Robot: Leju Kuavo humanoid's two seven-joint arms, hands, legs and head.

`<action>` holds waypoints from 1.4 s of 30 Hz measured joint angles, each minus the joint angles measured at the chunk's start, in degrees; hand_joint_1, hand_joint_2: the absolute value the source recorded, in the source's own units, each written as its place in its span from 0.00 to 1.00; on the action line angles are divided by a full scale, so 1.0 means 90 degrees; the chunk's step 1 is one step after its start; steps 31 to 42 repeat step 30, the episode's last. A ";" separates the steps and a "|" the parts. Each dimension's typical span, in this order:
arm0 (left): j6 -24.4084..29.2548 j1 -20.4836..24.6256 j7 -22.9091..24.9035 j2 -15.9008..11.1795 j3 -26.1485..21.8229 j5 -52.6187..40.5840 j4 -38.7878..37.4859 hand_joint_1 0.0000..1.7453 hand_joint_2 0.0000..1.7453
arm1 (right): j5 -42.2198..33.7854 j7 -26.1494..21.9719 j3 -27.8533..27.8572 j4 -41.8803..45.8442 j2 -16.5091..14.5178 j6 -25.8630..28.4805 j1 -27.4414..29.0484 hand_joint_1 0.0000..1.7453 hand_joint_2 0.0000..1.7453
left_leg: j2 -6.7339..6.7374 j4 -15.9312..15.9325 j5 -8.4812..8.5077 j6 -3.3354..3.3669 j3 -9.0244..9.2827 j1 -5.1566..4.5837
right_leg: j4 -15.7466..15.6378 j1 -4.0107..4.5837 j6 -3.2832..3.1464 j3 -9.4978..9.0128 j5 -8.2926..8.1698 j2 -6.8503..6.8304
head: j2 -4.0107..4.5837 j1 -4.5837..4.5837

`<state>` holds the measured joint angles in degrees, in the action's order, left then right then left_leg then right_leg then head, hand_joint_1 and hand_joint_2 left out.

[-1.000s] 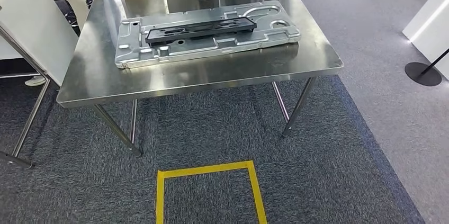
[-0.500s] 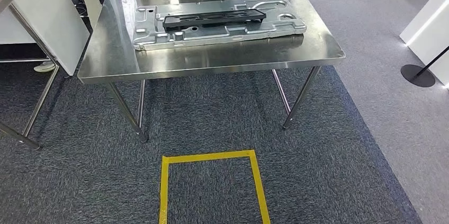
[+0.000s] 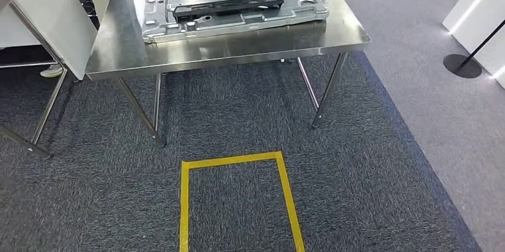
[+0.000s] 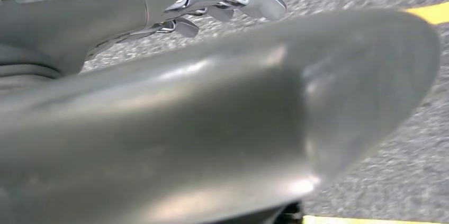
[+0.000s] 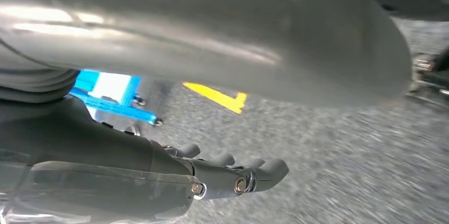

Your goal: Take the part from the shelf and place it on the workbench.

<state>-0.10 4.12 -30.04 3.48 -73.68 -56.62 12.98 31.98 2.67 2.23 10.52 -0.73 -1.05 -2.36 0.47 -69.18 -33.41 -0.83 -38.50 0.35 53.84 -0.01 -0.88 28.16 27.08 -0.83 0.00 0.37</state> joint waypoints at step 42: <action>-0.0129 0.0045 0.0404 0.0037 -0.0005 0.0004 0.0000 0.00 1.00 | -0.0335 -0.0026 0.0373 -0.0005 0.0037 -0.0304 0.0033 0.00 1.00 | 0.0031 0.1420 0.0845 0.0189 0.0746 -0.0011 | 0.0112 0.0019 0.0180 -0.0048 0.0172 0.0047 | 0.0000 -0.0045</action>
